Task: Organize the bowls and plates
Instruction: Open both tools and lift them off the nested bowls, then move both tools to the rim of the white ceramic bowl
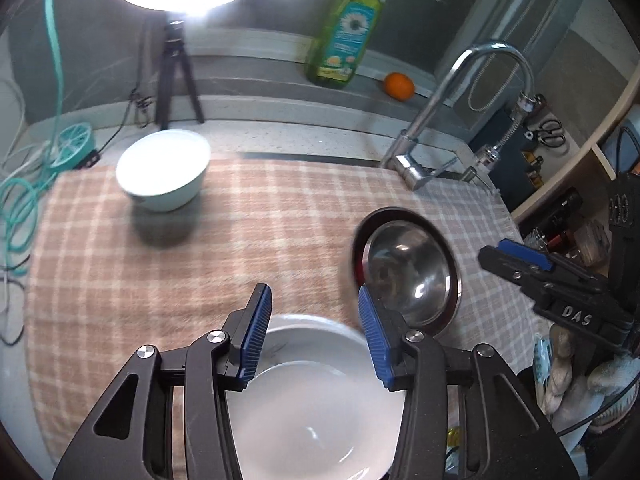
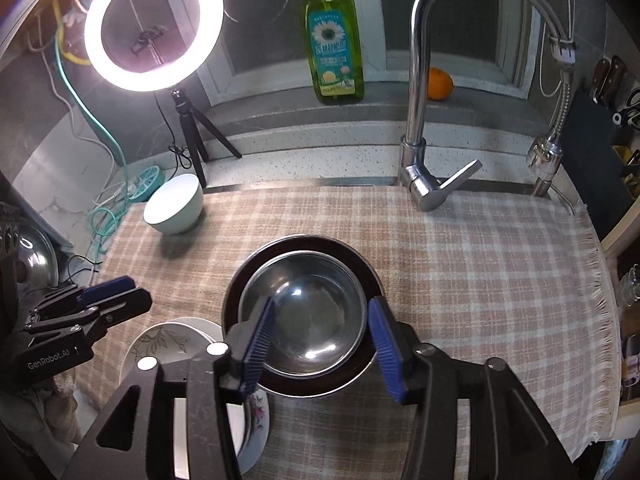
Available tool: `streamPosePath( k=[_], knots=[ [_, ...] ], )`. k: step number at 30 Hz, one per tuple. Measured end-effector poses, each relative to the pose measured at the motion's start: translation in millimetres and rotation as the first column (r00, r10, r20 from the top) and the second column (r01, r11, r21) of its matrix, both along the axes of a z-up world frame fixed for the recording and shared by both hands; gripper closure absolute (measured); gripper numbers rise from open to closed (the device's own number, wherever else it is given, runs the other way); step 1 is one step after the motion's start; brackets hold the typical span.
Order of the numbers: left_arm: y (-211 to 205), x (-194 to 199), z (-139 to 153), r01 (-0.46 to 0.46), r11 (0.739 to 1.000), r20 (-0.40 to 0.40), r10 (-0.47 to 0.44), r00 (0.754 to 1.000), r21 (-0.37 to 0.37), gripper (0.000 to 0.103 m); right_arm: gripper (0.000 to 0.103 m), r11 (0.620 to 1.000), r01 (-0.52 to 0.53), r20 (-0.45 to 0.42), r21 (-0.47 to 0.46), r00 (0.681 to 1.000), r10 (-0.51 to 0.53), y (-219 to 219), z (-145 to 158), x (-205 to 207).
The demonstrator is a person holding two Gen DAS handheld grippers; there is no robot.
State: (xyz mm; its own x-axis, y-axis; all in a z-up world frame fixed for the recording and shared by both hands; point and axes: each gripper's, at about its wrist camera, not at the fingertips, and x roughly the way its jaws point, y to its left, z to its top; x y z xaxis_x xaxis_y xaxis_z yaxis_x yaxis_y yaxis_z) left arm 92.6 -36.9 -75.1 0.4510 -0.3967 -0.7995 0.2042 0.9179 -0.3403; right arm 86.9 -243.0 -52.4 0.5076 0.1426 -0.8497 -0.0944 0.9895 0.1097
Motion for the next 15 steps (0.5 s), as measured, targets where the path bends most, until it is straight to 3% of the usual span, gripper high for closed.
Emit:
streamPosePath(
  k=[7, 15],
  knots=[
    [73, -11, -19, -0.148, 0.989, -0.056, 0.147, 0.988, -0.007, 0.059, 0.050, 0.999, 0.013, 0.033, 0.053, 0.999, -0.015, 16, 4, -2],
    [145, -10, -23, -0.247, 0.969, -0.053, 0.246, 0.968, -0.019, 0.059, 0.050, 0.996, -0.004, 0.059, 0.085, 0.998, -0.001, 56, 14, 10]
  ],
)
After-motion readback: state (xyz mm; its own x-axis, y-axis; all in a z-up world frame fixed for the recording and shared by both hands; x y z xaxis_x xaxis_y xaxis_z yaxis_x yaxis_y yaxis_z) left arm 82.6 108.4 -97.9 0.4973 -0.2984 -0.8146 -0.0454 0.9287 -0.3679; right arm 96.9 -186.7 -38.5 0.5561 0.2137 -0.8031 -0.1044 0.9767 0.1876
